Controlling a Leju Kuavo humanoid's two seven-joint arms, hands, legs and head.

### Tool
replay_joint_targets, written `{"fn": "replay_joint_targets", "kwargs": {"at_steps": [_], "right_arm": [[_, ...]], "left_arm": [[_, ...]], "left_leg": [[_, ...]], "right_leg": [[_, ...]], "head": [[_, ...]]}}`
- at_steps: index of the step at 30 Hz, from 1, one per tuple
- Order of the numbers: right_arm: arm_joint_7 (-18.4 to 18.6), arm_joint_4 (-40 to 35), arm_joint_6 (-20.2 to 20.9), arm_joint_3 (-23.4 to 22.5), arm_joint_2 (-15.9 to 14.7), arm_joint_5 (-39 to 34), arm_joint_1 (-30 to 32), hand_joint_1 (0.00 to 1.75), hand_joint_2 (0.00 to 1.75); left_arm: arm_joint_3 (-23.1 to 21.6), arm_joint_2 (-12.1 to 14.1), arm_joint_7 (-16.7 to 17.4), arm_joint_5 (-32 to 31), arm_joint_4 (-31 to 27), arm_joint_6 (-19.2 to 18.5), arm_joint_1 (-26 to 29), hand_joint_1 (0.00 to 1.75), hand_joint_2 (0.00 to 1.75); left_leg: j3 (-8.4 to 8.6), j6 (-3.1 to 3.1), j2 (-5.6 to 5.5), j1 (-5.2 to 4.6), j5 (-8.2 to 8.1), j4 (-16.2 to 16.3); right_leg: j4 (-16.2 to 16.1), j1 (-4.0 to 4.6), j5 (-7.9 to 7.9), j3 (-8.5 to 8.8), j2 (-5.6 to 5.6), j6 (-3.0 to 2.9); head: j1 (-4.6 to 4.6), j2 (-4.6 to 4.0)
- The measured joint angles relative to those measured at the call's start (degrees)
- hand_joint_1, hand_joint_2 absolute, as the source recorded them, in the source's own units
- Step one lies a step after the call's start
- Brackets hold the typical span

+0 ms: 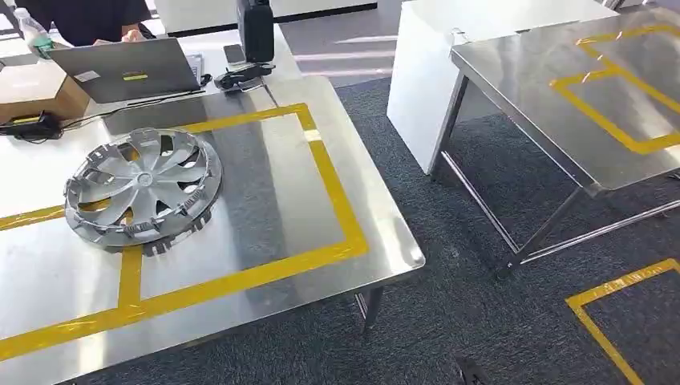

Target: Take the parts from the cabinet and place them on the table.

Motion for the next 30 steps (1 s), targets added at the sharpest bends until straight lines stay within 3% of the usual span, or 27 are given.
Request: {"fn": "replay_joint_targets", "kwargs": {"at_steps": [5,7,10,11,16,25,26,30], "right_arm": [[0.18,0.00,0.81,0.00,-0.20,0.61,0.11,0.00,0.00],[0.18,0.00,0.86,0.00,-0.37,0.72,0.07,0.00,0.00],[-0.20,0.00,0.40,0.00,-0.63,0.79,-0.16,0.00,0.00],[-0.28,0.00,0.27,0.00,-0.66,0.79,-0.23,0.00,0.00],[-0.72,-0.02,-0.11,-0.13,-0.66,0.48,-0.72,0.00,0.00],[0.76,-0.02,-1.24,-0.72,-0.87,0.46,-0.63,0.00,0.00],[1.01,-0.02,-1.40,-0.72,-0.92,0.63,-0.61,0.00,0.00],[1.18,-0.02,-1.53,-0.72,-0.98,2.18,-0.59,0.00,0.00]], "left_arm": [[-0.08,7.23,8.76,-15.18,21.11,0.33,-10.57,1.75,1.75],[-0.83,8.56,11.47,-18.25,26.31,0.33,-13.11,1.75,1.75],[-3.26,9.10,19.14,-24.74,32.30,-0.18,-16.33,1.75,1.75],[-4.15,9.02,20.26,-25.89,33.84,-0.85,-17.05,1.75,1.75],[-6.60,4.88,22.17,-27.78,38.79,-2.30,-18.62,1.75,1.75],[-9.13,-3.11,21.27,-29.17,41.98,-1.68,-18.63,1.75,1.75],[-9.16,-3.62,21.34,-29.17,42.13,-1.44,-18.63,0.00,1.75],[-9.18,-4.08,20.83,-28.80,42.67,0.35,-18.56,0.00,1.75]], "left_leg": [[0.25,-0.41,0.33,-0.01,0.27,-0.42],[0.25,-0.44,0.36,0.00,0.26,-0.47],[0.24,-0.46,0.24,-0.01,0.25,-0.54],[0.25,-0.47,0.23,-0.01,0.24,-0.54],[0.24,-0.48,0.15,-0.05,0.20,-0.56],[0.24,-0.40,0.20,-0.16,0.14,-0.54],[0.24,-0.34,0.20,-0.17,0.10,-0.54],[0.23,-0.33,0.21,-0.16,0.09,-0.58]], "right_leg": [[0.01,-0.03,0.19,-0.17,0.44,-0.28],[0.01,-0.02,0.14,-0.23,0.44,-0.35],[0.00,-0.03,0.08,-0.22,0.39,-0.44],[-0.02,-0.03,0.05,-0.21,0.38,-0.48],[-0.06,-0.09,0.01,-0.15,0.24,-0.49],[-0.11,-0.19,0.04,-0.16,0.32,-0.44],[-0.11,-0.19,0.04,-0.15,0.32,-0.44],[-0.10,-0.18,0.01,-0.15,0.32,-0.41]], "head": [[0.00,0.02],[0.00,0.00],[0.02,0.00],[0.02,0.00],[0.02,0.00],[0.02,0.00],[0.02,0.00],[0.04,0.02]]}}
